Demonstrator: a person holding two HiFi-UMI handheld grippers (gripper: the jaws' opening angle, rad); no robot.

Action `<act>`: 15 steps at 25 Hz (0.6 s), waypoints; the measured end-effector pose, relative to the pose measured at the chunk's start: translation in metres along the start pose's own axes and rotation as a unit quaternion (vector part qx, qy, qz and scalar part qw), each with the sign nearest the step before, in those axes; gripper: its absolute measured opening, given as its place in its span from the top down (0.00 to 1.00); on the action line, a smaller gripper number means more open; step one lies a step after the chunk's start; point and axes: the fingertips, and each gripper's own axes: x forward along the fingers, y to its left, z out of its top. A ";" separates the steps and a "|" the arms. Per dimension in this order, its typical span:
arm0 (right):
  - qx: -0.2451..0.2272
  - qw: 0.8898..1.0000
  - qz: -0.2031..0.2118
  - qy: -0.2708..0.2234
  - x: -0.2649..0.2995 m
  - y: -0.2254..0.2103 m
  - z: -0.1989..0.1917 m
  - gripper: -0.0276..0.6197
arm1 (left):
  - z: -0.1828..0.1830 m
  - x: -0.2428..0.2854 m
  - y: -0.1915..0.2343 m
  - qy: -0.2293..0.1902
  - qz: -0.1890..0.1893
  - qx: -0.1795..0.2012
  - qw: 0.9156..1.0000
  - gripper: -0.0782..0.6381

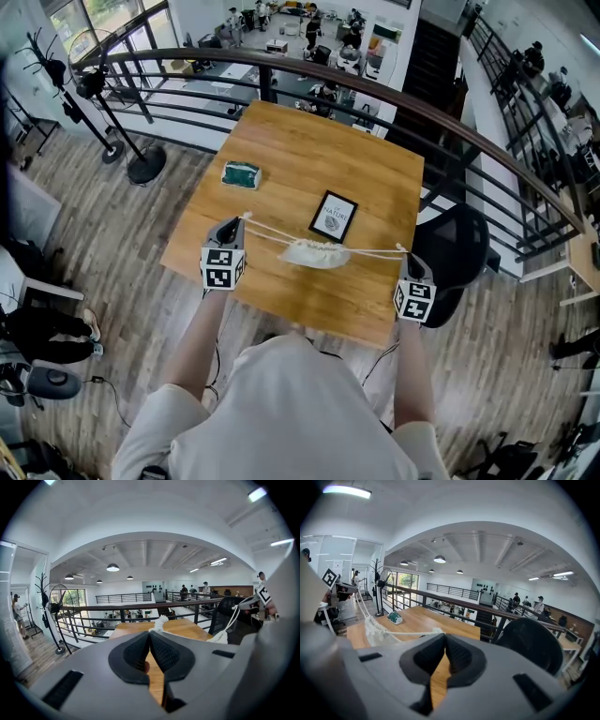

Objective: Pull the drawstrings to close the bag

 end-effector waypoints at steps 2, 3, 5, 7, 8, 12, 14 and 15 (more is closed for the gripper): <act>-0.001 1.000 0.000 -0.001 0.001 0.000 0.001 0.94 | -0.001 0.001 0.000 0.000 0.000 -0.002 1.000 0.89; -0.001 1.000 0.000 -0.001 0.001 0.000 0.001 0.94 | -0.001 0.001 0.000 0.000 0.000 -0.003 1.000 0.89; -0.002 1.000 0.000 -0.001 0.001 0.000 0.003 0.94 | -0.001 0.002 0.000 0.000 0.000 -0.003 1.000 0.89; -0.004 1.000 0.000 -0.001 0.001 0.001 0.004 0.94 | 0.000 0.002 0.000 0.000 -0.001 -0.004 1.000 0.89; -0.004 1.000 0.000 -0.001 0.001 0.002 0.004 0.94 | 0.000 0.002 0.000 0.000 -0.001 -0.004 1.000 0.89; -0.005 1.000 0.003 -0.001 0.002 0.002 0.003 0.94 | 0.000 0.004 -0.001 -0.002 -0.001 -0.004 1.000 0.89; -0.006 1.000 0.003 -0.002 0.002 0.001 0.002 0.94 | 0.001 0.004 -0.003 -0.001 0.000 -0.004 1.000 0.89; -0.006 1.000 0.003 -0.002 0.001 0.001 0.002 0.94 | 0.001 0.003 -0.004 -0.001 0.000 -0.003 1.000 0.89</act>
